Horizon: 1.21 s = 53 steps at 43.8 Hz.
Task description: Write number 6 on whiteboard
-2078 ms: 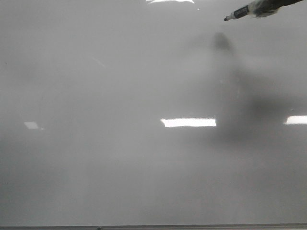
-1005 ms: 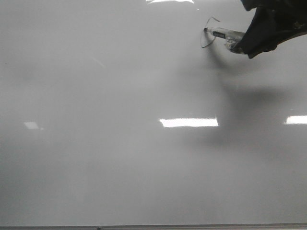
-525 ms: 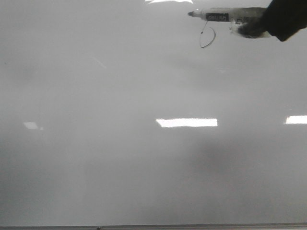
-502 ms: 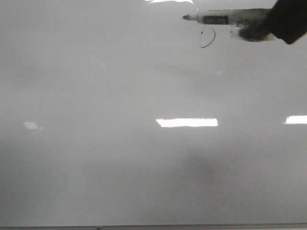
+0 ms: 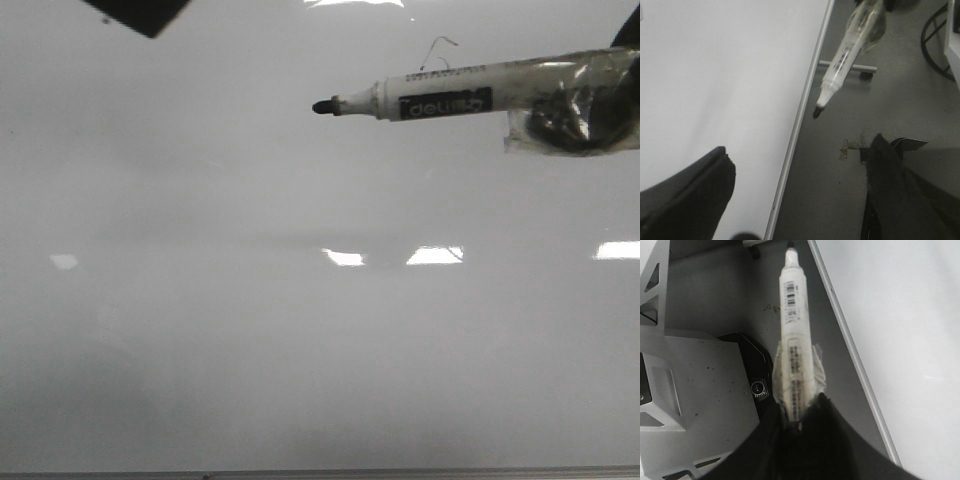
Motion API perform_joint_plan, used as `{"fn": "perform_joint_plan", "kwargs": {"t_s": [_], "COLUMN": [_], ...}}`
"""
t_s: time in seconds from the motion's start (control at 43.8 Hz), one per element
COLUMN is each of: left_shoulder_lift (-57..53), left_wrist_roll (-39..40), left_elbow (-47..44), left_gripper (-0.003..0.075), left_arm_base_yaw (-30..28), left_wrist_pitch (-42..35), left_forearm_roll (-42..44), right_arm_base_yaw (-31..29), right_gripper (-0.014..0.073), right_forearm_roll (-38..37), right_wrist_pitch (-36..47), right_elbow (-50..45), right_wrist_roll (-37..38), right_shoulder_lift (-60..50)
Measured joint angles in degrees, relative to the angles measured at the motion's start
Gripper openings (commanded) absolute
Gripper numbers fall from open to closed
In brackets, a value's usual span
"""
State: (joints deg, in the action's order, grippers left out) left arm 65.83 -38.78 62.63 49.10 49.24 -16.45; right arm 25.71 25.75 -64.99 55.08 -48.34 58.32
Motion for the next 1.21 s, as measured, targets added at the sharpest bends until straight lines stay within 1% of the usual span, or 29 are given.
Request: {"fn": "perform_joint_plan", "kwargs": {"t_s": [0.228,0.297,0.365,0.479,0.548,0.639,0.776,0.868,0.913,0.982,1.027,1.119,1.187,1.21], "left_shoulder_lift": [9.7,12.54,15.06,17.95,18.5,18.48,18.48,18.48,18.48,18.48,18.48,18.48,18.48,18.48], "left_wrist_roll": [-2.91,-3.28,-3.82,-4.24,-4.42,-4.51,-4.62,-5.41,-5.91,-6.18,-6.24,-6.24,-5.75,-5.61], "left_elbow": [5.25,6.55,7.83,9.26,9.53,9.63,10.51,10.49,10.49,10.57,10.57,10.57,10.61,10.61], "left_gripper": [0.0541,0.0524,0.0489,0.0377,0.0283,0.0185,0.0083,0.0045,0.0033,0.0018,0.0017,0.0017,0.0017,0.0017], "left_arm_base_yaw": [6.13,7.0,7.27,7.27,7.27,7.27,7.27,7.27,7.27,7.27,7.27,7.29,7.4,7.4], "left_wrist_pitch": [0.0,0.0,0.0,-0.12,-0.12,-0.12,-0.12,0.43,0.7,0.92,1.0,1.0,0.88,0.74], "left_forearm_roll": [-0.12,-0.23,-0.23,-0.23,-0.23,-0.23,0.16,0.66,0.67,0.67,0.67,0.67,0.67,0.83], "right_arm_base_yaw": [0.0,0.0,0.0,0.0,0.0,0.0,0.0,0.0,0.0,0.0,0.0,0.0,0.0,0.0], "right_gripper": [-0.0058,-0.0058,-0.0058,-0.0058,-0.0058,-0.0058,-0.0054,-0.0044,-0.0018,0.0066,0.0153,0.0358,0.0477,0.0503], "right_forearm_roll": [0.0,0.0,0.0,0.0,0.0,0.0,0.09,0.09,0.09,0.09,0.09,0.09,0.09,0.09], "right_wrist_pitch": [1.01,1.15,1.15,1.15,1.15,1.15,0.93,0.93,0.93,0.93,0.93,1.19,1.46,1.46], "right_elbow": [0.0,0.0,0.0,0.0,0.0,0.0,0.0,0.0,0.0,0.0,0.0,0.0,0.0,0.0], "right_wrist_roll": [0.0,0.0,0.0,0.0,-0.15,-0.15,-0.3,-0.8,-1.05,-1.42,-1.55,-1.59,-1.17,-1.04], "right_shoulder_lift": [0.0,0.0,0.0,0.0,0.0,0.0,0.0,0.0,0.0,0.0,0.0,0.0,0.0,0.0]}}
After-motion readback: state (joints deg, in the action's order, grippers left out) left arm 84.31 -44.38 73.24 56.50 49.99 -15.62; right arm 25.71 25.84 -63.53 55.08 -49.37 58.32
